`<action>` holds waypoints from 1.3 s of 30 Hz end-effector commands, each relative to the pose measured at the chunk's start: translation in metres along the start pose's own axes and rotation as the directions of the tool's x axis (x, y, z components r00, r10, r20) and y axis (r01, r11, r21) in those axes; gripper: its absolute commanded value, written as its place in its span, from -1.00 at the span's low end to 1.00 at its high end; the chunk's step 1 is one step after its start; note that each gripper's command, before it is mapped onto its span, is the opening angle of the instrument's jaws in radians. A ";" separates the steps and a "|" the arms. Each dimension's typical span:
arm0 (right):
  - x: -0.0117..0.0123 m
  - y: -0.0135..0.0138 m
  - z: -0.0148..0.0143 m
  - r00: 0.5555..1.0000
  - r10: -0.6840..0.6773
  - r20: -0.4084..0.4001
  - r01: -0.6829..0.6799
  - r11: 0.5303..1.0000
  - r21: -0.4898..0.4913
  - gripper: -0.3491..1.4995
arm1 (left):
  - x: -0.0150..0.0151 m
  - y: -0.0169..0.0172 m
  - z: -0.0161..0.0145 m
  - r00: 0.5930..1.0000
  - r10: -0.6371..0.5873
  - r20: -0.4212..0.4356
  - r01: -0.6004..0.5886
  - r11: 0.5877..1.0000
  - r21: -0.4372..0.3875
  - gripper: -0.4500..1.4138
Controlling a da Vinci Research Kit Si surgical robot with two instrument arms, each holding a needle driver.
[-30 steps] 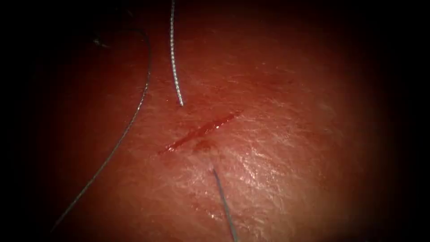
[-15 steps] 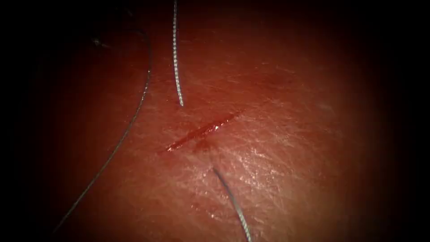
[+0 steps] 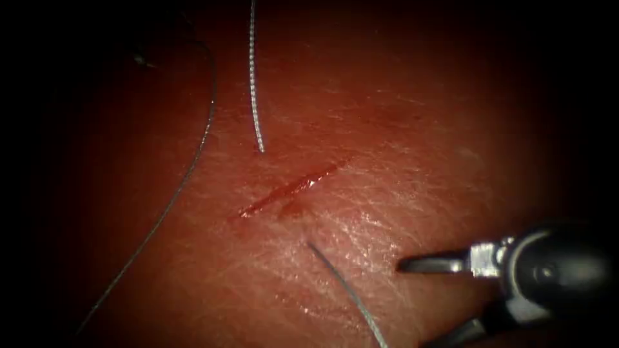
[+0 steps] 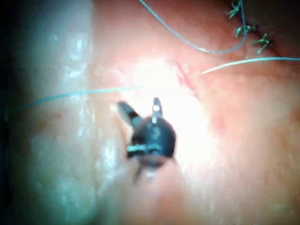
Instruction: Wound Closure
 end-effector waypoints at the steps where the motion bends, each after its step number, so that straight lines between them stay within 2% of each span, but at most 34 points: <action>1: -0.0006 0.0007 0.0015 1.000 0.001 -0.007 -0.002 1.000 -0.024 0.84 | -0.0008 0.0003 0.0006 1.000 -0.003 -0.002 0.003 1.000 -0.001 -0.95; 9: -0.0014 0.0012 0.0042 0.998 0.006 -0.062 -0.011 0.997 -0.073 0.82 | -0.0008 0.0003 0.0006 1.000 -0.003 0.002 0.003 1.000 0.001 -0.93; 20: -0.0004 0.0014 0.0082 0.995 0.006 -0.099 -0.015 0.996 -0.092 0.80 | -0.0008 0.0002 0.0006 1.000 -0.003 0.002 0.003 1.000 0.001 -0.87; 23: -0.0004 0.0013 0.0089 0.995 0.004 -0.104 -0.013 0.996 -0.088 0.73 | -0.0008 0.0002 0.0005 1.000 -0.003 0.002 0.003 1.000 0.002 -0.87; 25: -0.0005 0.0012 0.0090 0.994 0.002 -0.113 -0.012 0.996 -0.085 0.60 | -0.0008 0.0002 0.0005 1.000 -0.003 0.002 0.003 1.000 0.001 -0.87; 26: -0.0005 0.0013 0.0090 0.993 0.002 -0.116 -0.010 0.998 -0.067 0.34 | -0.0008 0.0002 0.0005 1.000 -0.003 0.002 0.003 1.000 0.001 -0.87; 27: -0.0006 0.0012 0.0089 0.993 0.001 -0.118 -0.007 0.999 -0.051 -0.02 | -0.0008 0.0002 0.0005 1.000 -0.003 0.002 0.003 1.000 0.001 -0.87; 28: -0.0007 0.0012 0.0087 0.993 0.000 -0.121 -0.004 0.999 -0.034 -0.57 | -0.0008 0.0002 0.0005 1.000 -0.003 0.002 0.003 1.000 0.001 -0.87; 29: -0.0009 0.0011 0.0083 0.992 -0.002 -0.130 0.002 1.000 0.001 -1.00 | -0.0008 0.0002 0.0005 1.000 -0.003 0.002 0.003 1.000 0.001 -0.87; 32: -0.0011 0.0012 0.0079 0.988 -0.005 -0.154 0.009 1.000 0.025 -1.00 | -0.0008 0.0002 0.0005 1.000 -0.003 0.002 0.003 1.000 0.002 -0.87; 39: -0.0010 0.0008 0.0076 0.993 -0.012 -0.122 0.017 0.999 0.041 -1.00 | -0.0008 0.0002 0.0006 1.000 -0.003 0.003 0.003 1.000 0.005 -0.87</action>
